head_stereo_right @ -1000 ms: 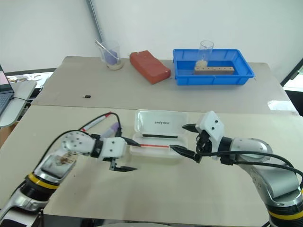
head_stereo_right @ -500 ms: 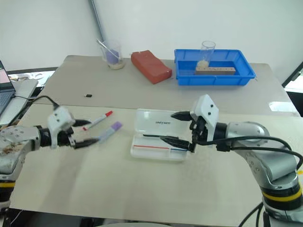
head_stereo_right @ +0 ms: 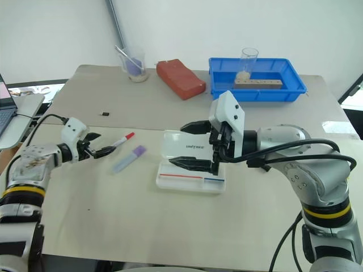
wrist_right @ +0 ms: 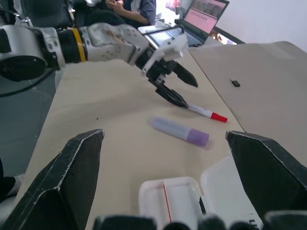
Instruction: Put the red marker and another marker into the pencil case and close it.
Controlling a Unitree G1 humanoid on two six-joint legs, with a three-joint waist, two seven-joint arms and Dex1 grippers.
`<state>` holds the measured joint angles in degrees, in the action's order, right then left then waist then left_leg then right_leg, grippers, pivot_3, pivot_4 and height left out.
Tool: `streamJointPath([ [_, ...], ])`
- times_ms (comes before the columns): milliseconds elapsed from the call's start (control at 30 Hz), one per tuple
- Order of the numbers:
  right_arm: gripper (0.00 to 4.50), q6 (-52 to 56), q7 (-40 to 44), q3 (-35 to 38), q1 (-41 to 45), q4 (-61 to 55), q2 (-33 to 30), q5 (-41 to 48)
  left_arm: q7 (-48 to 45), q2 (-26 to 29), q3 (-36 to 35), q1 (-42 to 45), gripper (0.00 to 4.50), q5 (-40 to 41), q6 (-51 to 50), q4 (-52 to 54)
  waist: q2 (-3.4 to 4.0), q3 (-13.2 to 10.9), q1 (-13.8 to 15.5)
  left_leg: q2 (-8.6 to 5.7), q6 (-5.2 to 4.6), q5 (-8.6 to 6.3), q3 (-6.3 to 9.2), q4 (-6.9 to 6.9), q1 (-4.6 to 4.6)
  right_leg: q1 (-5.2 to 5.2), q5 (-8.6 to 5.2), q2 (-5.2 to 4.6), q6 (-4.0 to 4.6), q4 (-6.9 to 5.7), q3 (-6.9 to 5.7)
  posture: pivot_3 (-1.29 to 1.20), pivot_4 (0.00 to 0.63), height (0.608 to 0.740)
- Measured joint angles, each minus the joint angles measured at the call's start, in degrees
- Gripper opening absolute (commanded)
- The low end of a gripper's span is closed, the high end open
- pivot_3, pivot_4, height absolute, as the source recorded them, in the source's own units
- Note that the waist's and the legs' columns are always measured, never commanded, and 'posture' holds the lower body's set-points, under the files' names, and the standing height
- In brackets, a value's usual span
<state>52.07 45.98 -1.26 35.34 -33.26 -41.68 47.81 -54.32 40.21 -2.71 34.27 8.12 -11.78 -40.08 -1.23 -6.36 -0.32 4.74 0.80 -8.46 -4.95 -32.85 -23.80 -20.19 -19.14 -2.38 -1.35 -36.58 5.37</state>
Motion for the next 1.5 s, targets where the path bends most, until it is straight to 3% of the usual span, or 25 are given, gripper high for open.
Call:
streamJointPath([
  [100, 4.5, 0.88, -0.69, -0.03, 0.24, -0.05, -0.02, 0.52, -3.27, -0.58, 1.21, 3.0, 3.53, -0.51, 1.34, -6.74, -0.02, 0.01, -0.04, 0.01, -0.01, 0.0, 0.03, -0.01, 0.01, -0.05, -0.01, 0.06, 0.0, -0.16, -0.02, 0.0, 0.15, 0.74],
  [333, 4.5, 0.86, -1.74, 0.0, -0.89, -0.42, -0.08, 0.37, -4.48, -0.35, 2.49, 6.66, 0.2, -3.56, 6.99, -14.71, 0.09, 0.12, -0.04, 0.0, -0.03, 0.02, 0.04, -0.03, 0.06, -0.02, -0.02, 0.06, 0.0, -0.2, -0.01, 0.0, 0.15, 0.74],
  [600, 4.5, -0.5, -1.82, 0.61, -5.18, -0.83, -2.54, -1.62, -6.53, 0.02, 2.2, 5.71, 0.14, -3.17, 7.42, -10.39, 0.03, 0.1, -0.03, 0.02, -0.03, 0.03, 0.04, -0.03, 0.01, -0.05, -0.02, 0.07, 0.0, -0.21, -0.03, 0.0, 0.15, 0.74],
  [700, 4.5, -0.83, -1.19, 2.49, -8.12, -1.29, -4.88, -1.88, -11.74, 2.59, 1.76, 3.19, 0.14, 0.54, 2.36, 3.37, -0.01, 0.08, -0.08, 0.04, -0.03, 0.03, 0.03, -0.03, -0.02, -0.03, -0.02, 0.07, 0.0, -0.2, -0.03, 0.0, 0.15, 0.74],
  [867, 4.5, -0.87, -1.02, 5.83, -13.86, -2.3, -8.21, -2.15, -22.84, 13.25, 1.86, -2.57, 0.14, 9.93, -13.86, 34.19, 0.15, 0.16, -0.59, 0.04, -0.03, 0.03, 0.0, 0.0, 0.12, 0.05, -0.04, 0.07, 0.0, -0.17, 0.04, 0.0, 0.15, 0.74],
  [1000, 4.5, -0.88, -1.18, 6.82, -15.13, -2.3, -8.52, -2.19, -27.86, 16.11, 5.32, -5.83, 0.14, 12.24, -16.92, 45.73, 0.25, 0.16, -0.67, 0.04, -0.03, 0.03, 0.01, 0.04, 0.32, 0.09, -0.07, 0.11, 0.05, -0.21, 0.1, 0.0, 0.15, 0.74],
  [1100, 4.5, -0.93, -1.29, 6.91, -15.72, -2.32, -8.54, -2.26, -27.31, 13.76, 8.9, -5.68, 0.14, 10.98, -14.92, 48.11, 0.22, 0.14, -0.21, 0.02, -0.03, 0.03, 0.04, -0.02, 0.31, 0.03, -0.08, 0.1, 0.04, -0.14, 0.07, 0.0, 0.15, 0.74],
  [1167, 4.5, -1.23, -1.69, 6.98, -15.91, -2.43, -8.51, -2.51, -24.35, 8.52, 11.47, -4.49, 0.14, 8.59, -11.72, 46.78, 0.19, 0.13, 0.27, -0.02, -0.03, 0.03, 0.04, -0.11, 0.27, 0.05, -0.09, 0.05, 0.01, -0.1, 0.06, 0.0, 0.15, 0.74],
  [1300, 4.5, -1.46, -2.69, 7.18, -17.07, -3.41, -8.51, -2.66, -19.99, 0.06, 16.6, -2.9, 0.14, 3.94, -5.57, 41.38, 0.12, 0.14, 0.38, -0.02, -0.08, 0.05, 0.06, -0.19, -0.03, 0.05, -0.04, 0.09, -0.05, -0.11, 0.1, 0.0, 0.15, 0.74],
  [1500, 4.5, -1.67, -3.23, 7.14, -20.55, -4.25, -8.56, -3.95, -17.96, -7.72, 20.36, 1.32, 0.14, -0.42, 3.64, 31.81, 0.12, 0.14, 0.35, -0.03, -0.12, 0.08, 0.12, -0.2, 0.0, 0.06, -0.04, 0.14, -0.05, -0.16, 0.1, 0.0, 0.15, 0.74],
])
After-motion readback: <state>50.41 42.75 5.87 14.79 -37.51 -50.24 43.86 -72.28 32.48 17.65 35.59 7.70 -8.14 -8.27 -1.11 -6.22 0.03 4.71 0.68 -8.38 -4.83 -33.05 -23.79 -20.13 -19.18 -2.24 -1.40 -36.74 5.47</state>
